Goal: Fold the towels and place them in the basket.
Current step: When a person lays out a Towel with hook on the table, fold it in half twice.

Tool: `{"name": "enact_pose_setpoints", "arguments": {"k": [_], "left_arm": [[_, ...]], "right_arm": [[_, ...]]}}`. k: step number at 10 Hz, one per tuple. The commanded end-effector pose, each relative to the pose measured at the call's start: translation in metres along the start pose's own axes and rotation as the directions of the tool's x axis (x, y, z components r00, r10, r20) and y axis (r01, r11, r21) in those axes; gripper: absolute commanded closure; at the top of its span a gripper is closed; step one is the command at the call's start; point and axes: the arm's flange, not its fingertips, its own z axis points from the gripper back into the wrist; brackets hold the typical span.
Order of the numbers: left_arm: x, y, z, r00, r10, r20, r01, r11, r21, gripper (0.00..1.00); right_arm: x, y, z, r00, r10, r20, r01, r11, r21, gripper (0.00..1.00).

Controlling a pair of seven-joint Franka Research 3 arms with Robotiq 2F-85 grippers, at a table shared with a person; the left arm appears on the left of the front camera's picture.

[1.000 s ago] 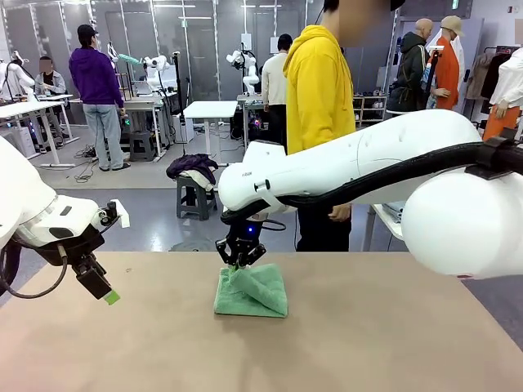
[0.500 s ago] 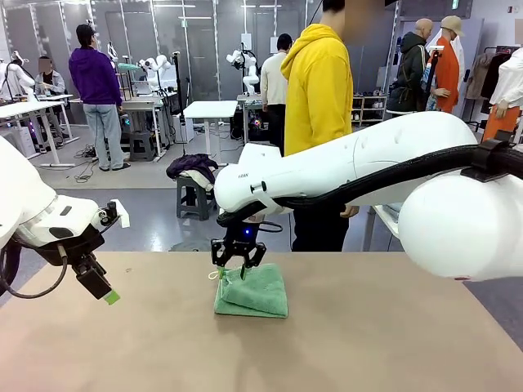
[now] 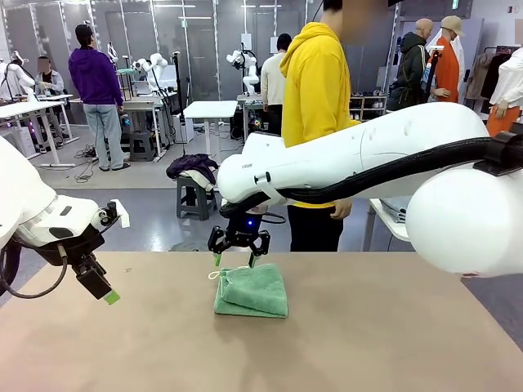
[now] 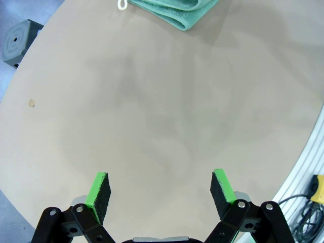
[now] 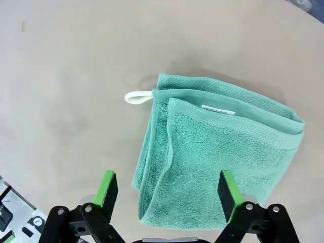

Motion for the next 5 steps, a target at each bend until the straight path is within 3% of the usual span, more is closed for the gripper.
{"name": "enact_pose_setpoints", "arguments": {"k": [1, 5], "left_arm": [[0.0014, -0.0016, -0.0003, 1.0, 0.014, -0.011, -0.013, 1.0, 0.007, 0.0], [0.0014, -0.0016, -0.0003, 1.0, 0.014, -0.011, -0.013, 1.0, 0.007, 0.0]], "right_arm": [[-0.001, 0.0034, -0.002, 1.0, -0.002, -0.001, 0.002, 1.0, 0.001, 0.0], [-0.001, 0.0034, -0.002, 1.0, -0.002, -0.001, 0.002, 1.0, 0.001, 0.0]]}}
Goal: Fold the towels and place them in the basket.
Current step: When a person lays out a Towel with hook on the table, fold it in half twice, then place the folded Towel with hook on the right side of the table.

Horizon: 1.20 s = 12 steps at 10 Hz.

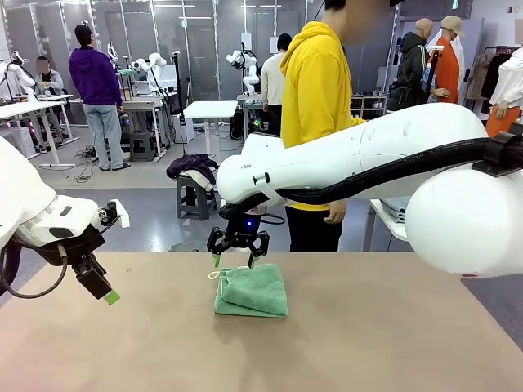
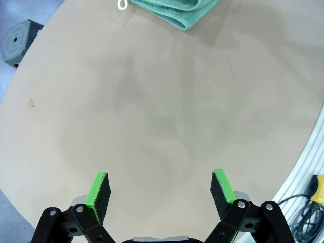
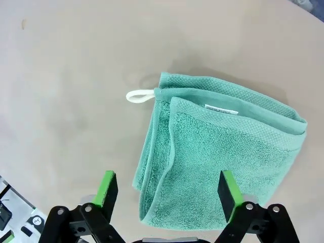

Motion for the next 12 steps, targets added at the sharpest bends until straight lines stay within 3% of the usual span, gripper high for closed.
{"name": "enact_pose_setpoints", "arguments": {"k": [1, 10, 12], "left_arm": [[0.001, -0.002, 0.0, 1.0, 0.014, -0.011, -0.013, 1.0, 0.007, 0.0], [0.001, -0.002, 0.0, 1.0, 0.014, -0.011, -0.013, 1.0, 0.007, 0.0], [0.001, -0.002, 0.0, 1.0, 0.014, -0.011, -0.013, 1.0, 0.007, 0.0]], "right_arm": [[0.0, 0.0, 0.0, 1.0, -0.008, 0.003, 0.008, 1.0, 0.001, 0.0], [0.0, 0.0, 0.0, 1.0, 0.0, 0.0, 0.0, 1.0, 0.0, 0.0], [-0.03, -0.007, 0.022, 1.0, 0.005, 0.006, -0.005, 0.999, 0.045, 0.0]]}}
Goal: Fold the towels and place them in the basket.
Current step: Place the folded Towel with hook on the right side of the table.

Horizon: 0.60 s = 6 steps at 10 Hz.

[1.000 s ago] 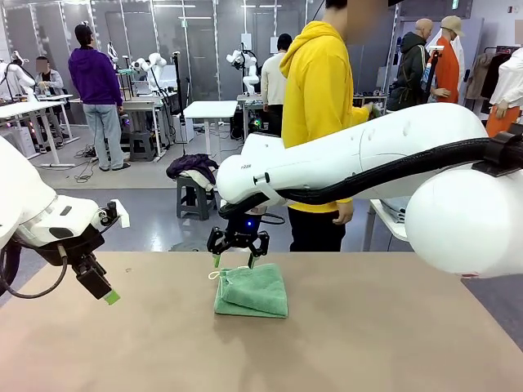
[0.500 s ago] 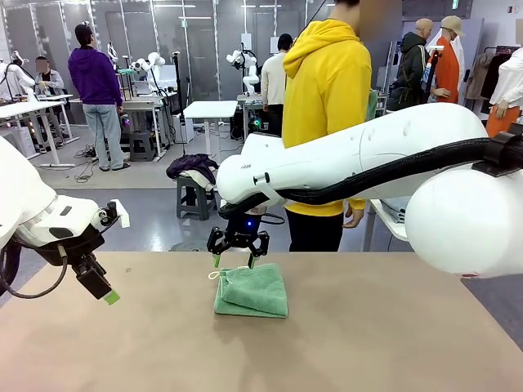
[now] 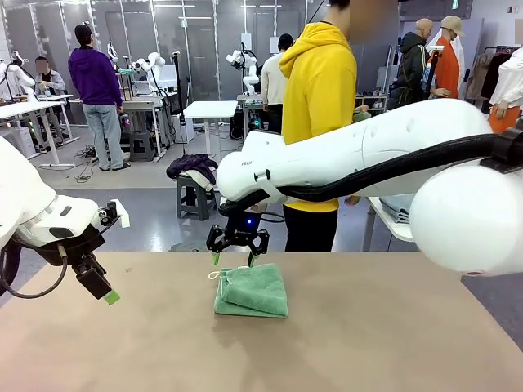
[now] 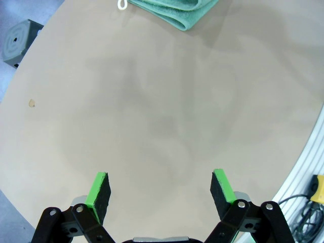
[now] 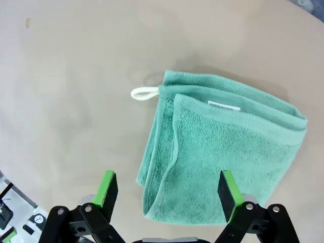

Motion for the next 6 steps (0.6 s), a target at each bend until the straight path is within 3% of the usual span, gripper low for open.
{"name": "enact_pose_setpoints", "arguments": {"k": [1, 4, 6], "left_arm": [[0.001, -0.002, 0.0, 1.0, 0.013, -0.011, -0.013, 1.0, 0.007, 0.0], [0.001, -0.002, 0.0, 1.0, 0.013, -0.011, -0.013, 1.0, 0.007, 0.0], [0.001, -0.002, 0.0, 1.0, 0.013, -0.011, -0.013, 1.0, 0.007, 0.0]], "right_arm": [[-0.036, -0.018, 0.022, 1.0, 0.002, 0.004, -0.002, 0.998, 0.059, 0.0], [-0.056, -0.076, 0.059, 1.0, -0.01, 0.002, 0.009, 0.969, 0.247, 0.0], [-0.057, -0.121, 0.061, 0.999, -0.044, 0.003, 0.04, 0.934, 0.354, 0.0]]}}
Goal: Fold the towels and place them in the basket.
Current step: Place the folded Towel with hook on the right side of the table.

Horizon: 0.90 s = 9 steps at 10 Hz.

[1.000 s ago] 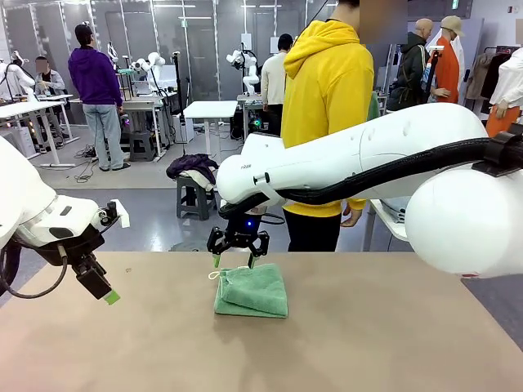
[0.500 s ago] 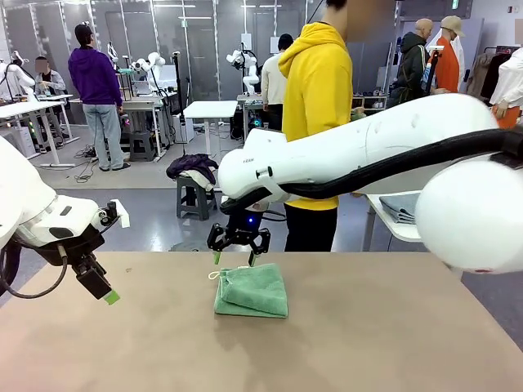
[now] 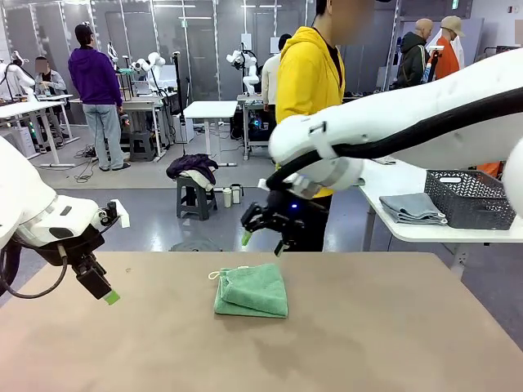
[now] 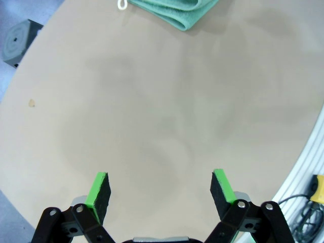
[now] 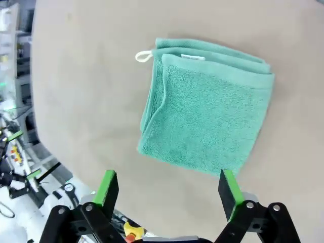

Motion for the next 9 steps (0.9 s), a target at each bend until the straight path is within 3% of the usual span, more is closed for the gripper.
{"name": "enact_pose_setpoints", "arguments": {"k": [1, 5, 9], "left_arm": [[0.002, -0.002, 0.0, 1.0, 0.013, -0.011, -0.013, 1.0, 0.007, 0.0], [0.002, -0.002, 0.0, 1.0, 0.013, -0.011, -0.013, 1.0, 0.007, 0.0], [0.002, -0.002, 0.0, 1.0, 0.013, -0.011, -0.013, 1.0, 0.007, 0.0]], "right_arm": [[-0.014, -0.048, 0.003, 1.0, -0.006, -0.023, 0.009, 0.986, 0.164, 0.0], [-0.008, -0.113, -0.017, 1.0, -0.014, 0.0, 0.014, 0.944, 0.33, 0.0], [0.009, -0.14, -0.047, 1.0, -0.006, -0.02, 0.013, 0.931, 0.364, 0.0]]}}
